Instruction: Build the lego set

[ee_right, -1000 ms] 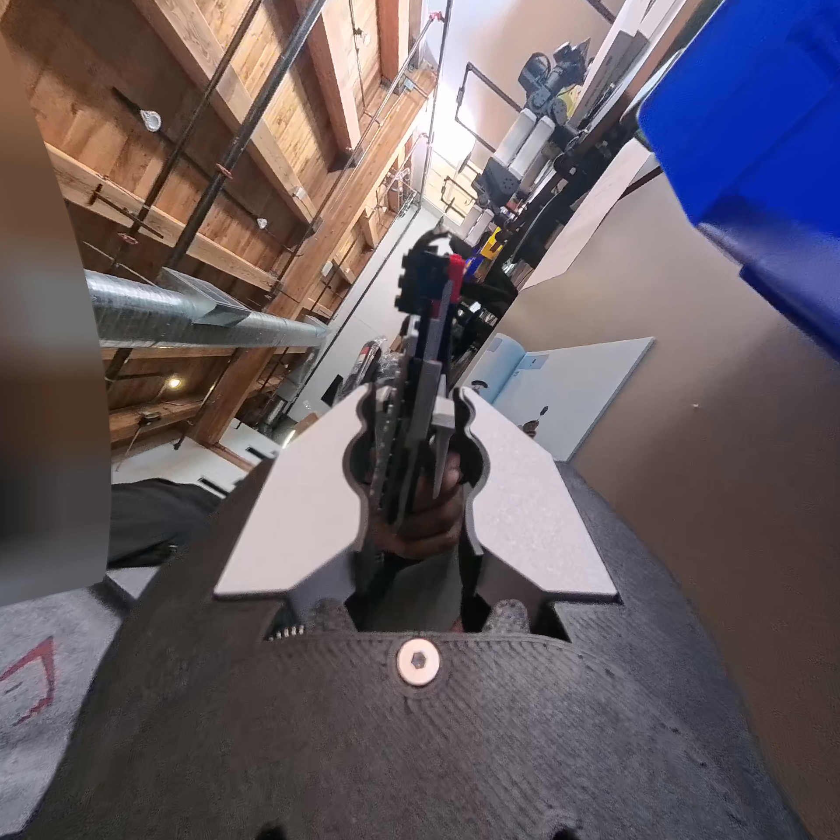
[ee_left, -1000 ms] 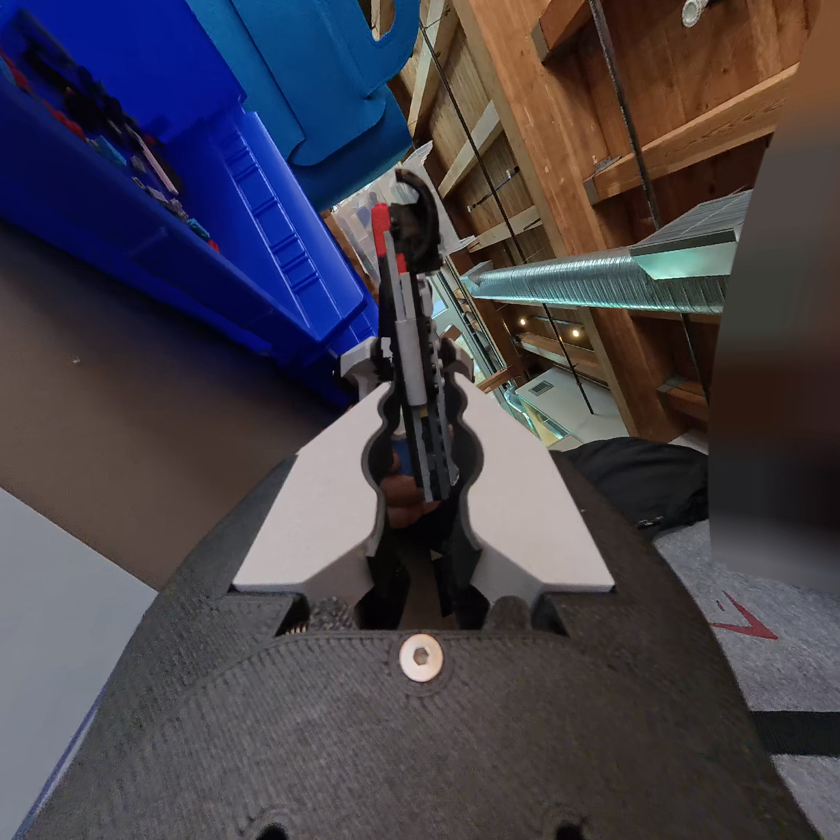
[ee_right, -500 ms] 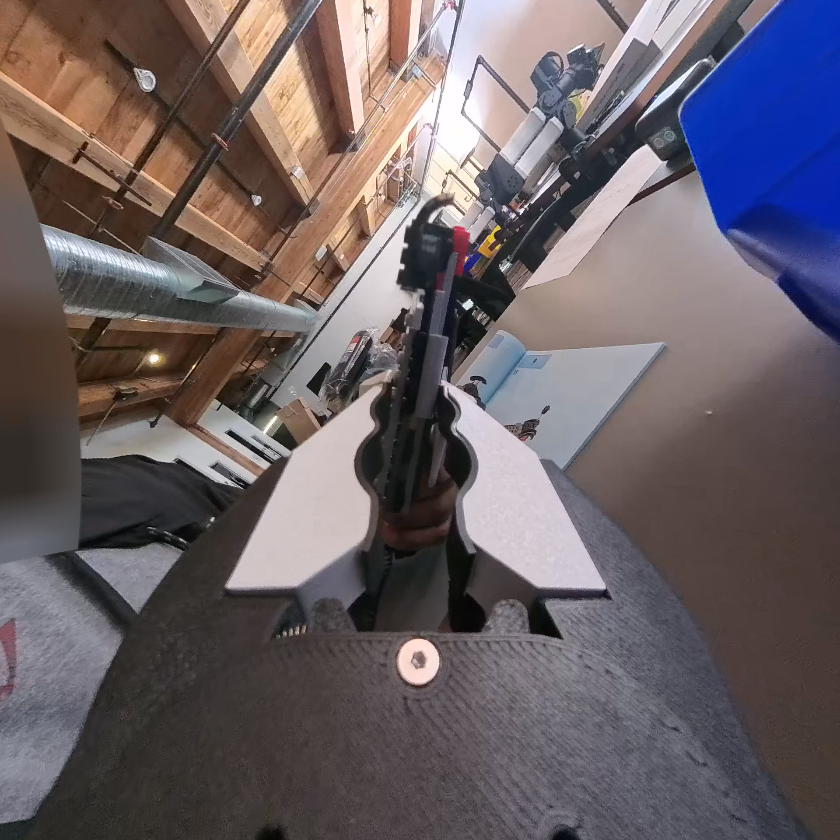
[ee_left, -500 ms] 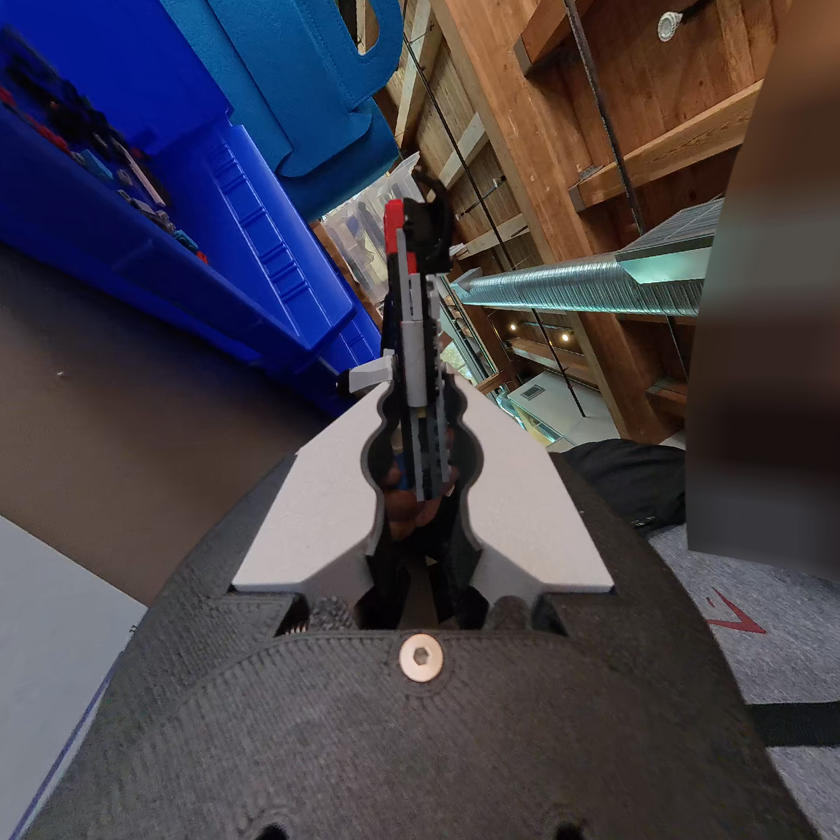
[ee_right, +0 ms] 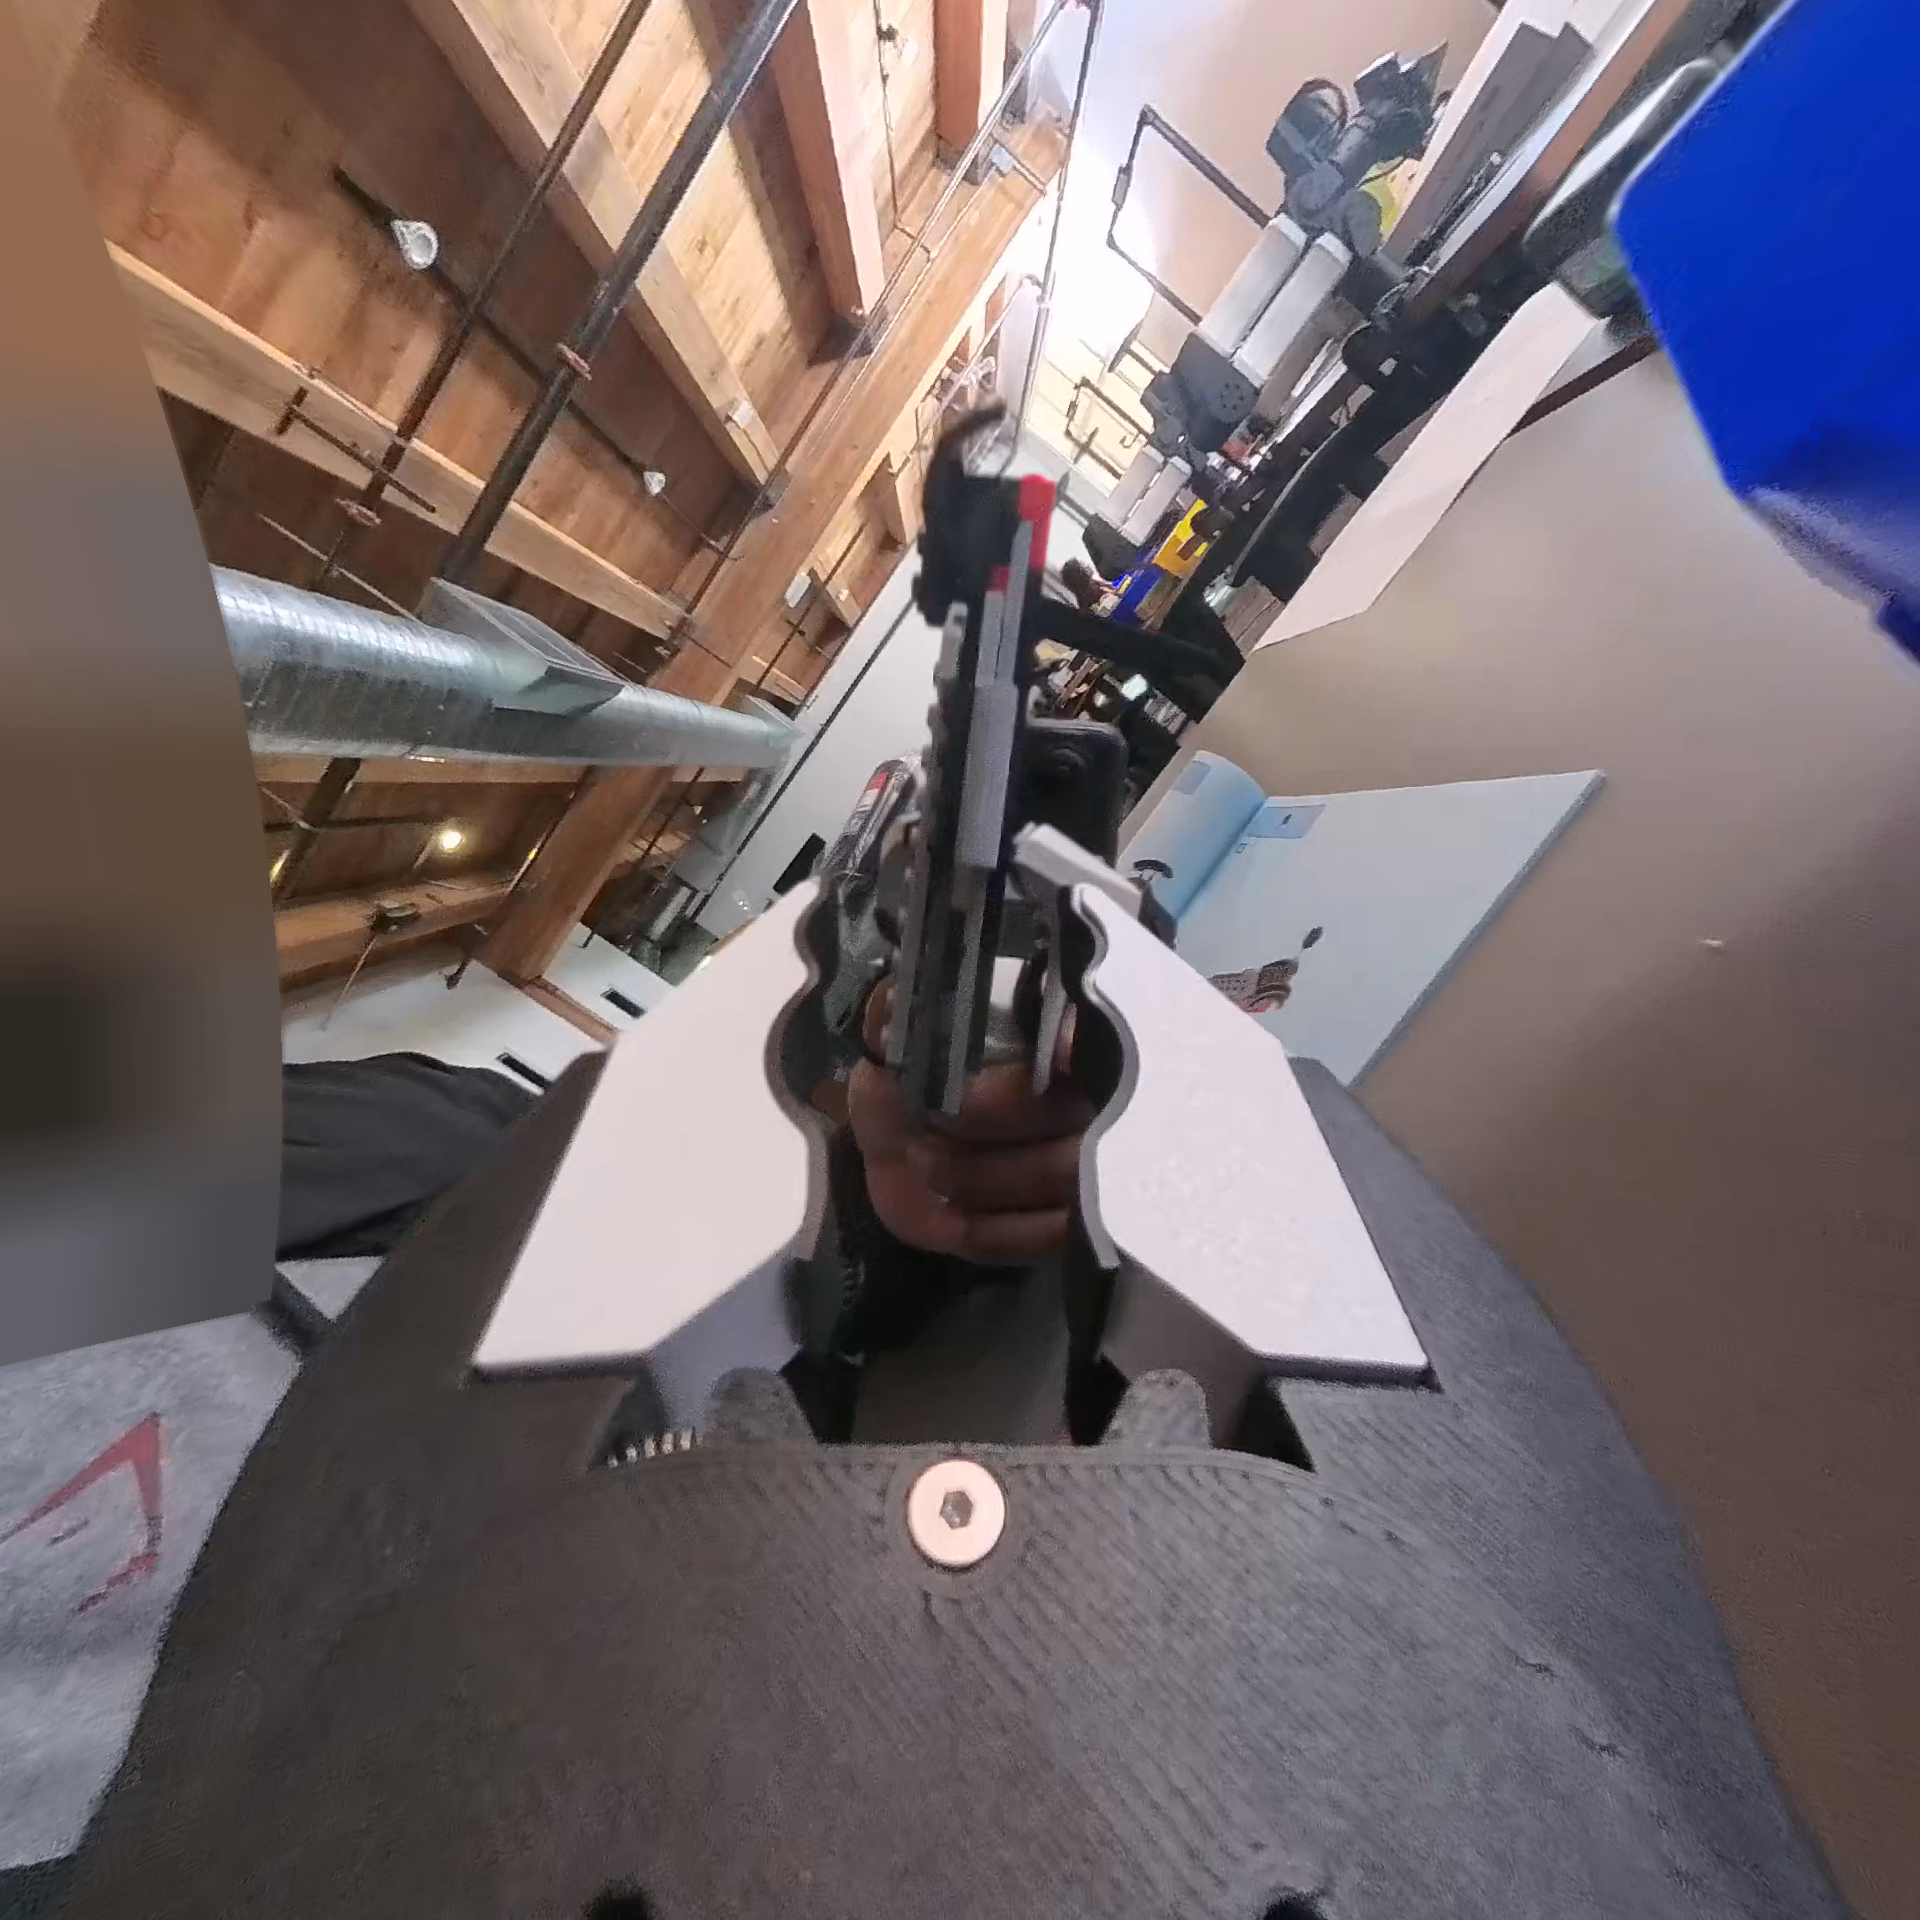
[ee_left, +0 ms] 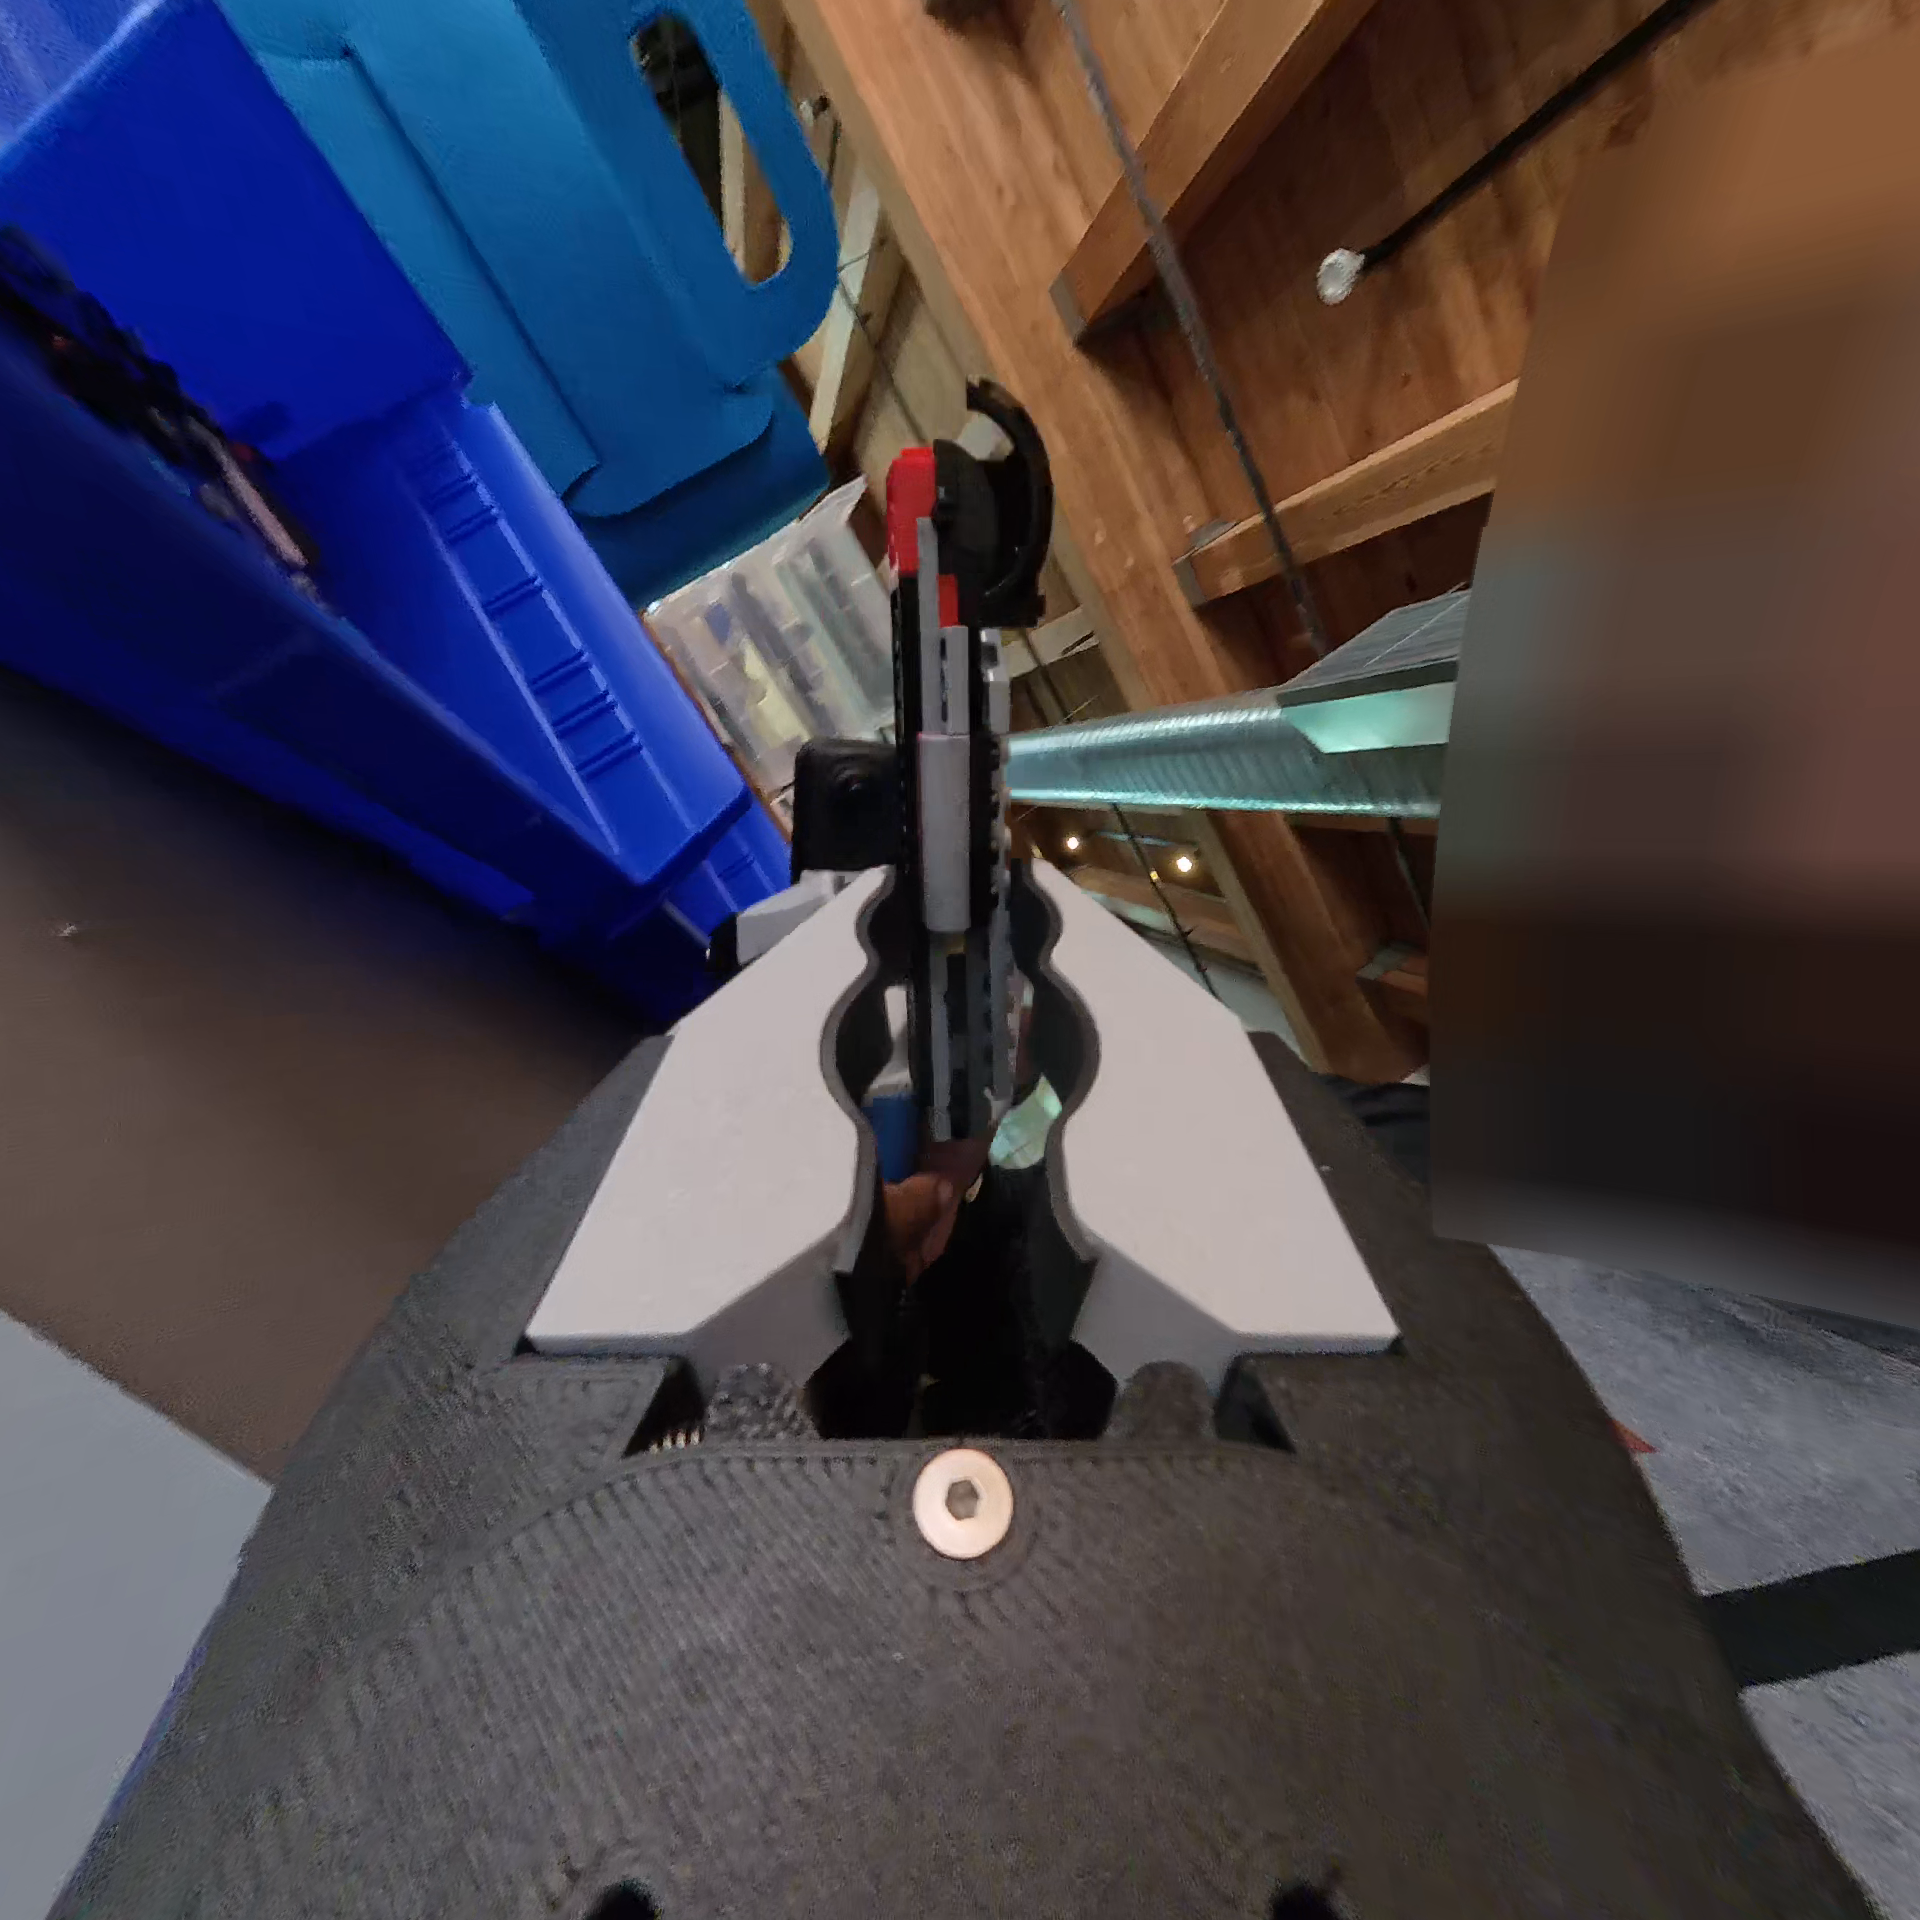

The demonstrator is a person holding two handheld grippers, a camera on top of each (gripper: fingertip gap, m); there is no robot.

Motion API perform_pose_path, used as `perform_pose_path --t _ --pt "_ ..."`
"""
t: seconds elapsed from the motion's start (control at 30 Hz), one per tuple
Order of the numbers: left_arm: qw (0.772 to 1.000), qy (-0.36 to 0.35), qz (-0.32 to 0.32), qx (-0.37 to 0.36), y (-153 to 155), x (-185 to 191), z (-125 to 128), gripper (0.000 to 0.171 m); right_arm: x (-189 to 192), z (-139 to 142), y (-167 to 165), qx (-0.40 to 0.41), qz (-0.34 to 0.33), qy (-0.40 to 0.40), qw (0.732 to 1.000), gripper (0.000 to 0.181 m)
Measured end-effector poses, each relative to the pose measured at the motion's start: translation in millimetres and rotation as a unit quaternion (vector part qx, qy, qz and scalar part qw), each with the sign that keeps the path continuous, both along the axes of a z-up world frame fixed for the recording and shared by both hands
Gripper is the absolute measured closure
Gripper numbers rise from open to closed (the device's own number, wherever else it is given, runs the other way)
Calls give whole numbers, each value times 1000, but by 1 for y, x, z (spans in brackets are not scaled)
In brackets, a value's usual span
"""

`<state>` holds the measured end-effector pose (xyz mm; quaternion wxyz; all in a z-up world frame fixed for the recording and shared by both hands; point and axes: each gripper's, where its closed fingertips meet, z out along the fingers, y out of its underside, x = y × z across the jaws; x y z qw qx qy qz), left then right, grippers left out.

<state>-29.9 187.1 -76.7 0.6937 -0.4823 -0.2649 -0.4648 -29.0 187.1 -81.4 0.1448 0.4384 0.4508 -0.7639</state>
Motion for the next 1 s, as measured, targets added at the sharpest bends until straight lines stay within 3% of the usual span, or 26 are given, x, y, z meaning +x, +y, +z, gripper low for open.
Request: perform_pose_path --t 0.13,0.27,0.43,0.63,0.77,1.0 --pt "999 3 6 51 -3 1 11 152 8 4 -11 24 3 23 999 140" --pt "997 19 10 68 0 4 13 152 11 5 -11 56 -15 44 997 158" --pt "996 32 -12 78 1 8 17 152 12 5 -10 85 -27 67 994 159" --pt "995 75 -44 50 5 19 18 130 13 2 -12 115 -30 83 989 159" --pt "995 73 -43 54 5 21 16 150 16 1 -17 144 -29 103 984 159" --pt "990 118 -32 66 2 27 21 151 22 5 -21 173 -40 140 974 158"
